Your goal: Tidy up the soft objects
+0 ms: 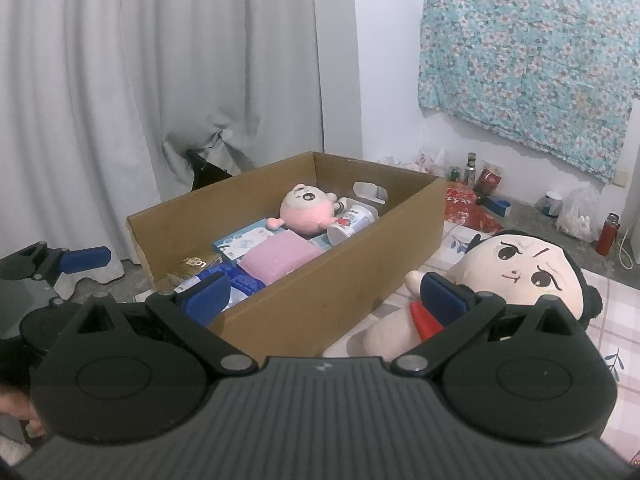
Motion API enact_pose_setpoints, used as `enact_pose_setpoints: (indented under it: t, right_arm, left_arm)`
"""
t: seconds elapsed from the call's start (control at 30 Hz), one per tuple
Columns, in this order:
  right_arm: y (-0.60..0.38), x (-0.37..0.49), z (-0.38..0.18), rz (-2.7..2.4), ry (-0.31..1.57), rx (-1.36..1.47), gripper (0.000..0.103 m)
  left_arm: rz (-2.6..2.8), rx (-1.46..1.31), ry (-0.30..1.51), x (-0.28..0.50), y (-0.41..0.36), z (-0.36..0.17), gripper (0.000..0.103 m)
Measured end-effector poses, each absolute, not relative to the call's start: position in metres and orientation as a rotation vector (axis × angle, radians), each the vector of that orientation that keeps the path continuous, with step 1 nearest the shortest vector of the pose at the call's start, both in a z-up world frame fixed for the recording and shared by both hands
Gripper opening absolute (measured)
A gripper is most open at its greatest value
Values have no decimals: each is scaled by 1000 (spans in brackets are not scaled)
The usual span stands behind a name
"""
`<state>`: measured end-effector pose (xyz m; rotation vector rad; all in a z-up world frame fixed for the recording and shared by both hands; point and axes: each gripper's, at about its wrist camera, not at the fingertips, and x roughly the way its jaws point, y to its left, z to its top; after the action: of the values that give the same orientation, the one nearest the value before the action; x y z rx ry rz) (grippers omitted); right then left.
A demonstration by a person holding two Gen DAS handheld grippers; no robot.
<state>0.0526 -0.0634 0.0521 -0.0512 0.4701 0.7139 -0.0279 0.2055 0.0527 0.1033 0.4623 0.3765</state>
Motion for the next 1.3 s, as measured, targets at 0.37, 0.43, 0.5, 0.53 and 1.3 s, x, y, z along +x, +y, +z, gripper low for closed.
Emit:
enact_pose_setpoints:
  t: [0.37,0.43,0.5,0.53,1.3]
  right_arm:
    - [-65,53,52,708,474,-47,102]
    - [-65,53,53,710,475,-48,102]
    - [-65,53,53,711,475,-51,102]
    - [-65,53,53,712,476,-53,102]
    - [-69,54,55,722,472,-29,102]
  left_arm:
    - [376,109,466,-27,206,51,103]
    - [374,107,467,-27,206,51,103]
    - [375,110,469,-26,205,50,103]
    - [375,112,470,-27,205,49,103]
    - [389,132,468,-23,208,49,103]
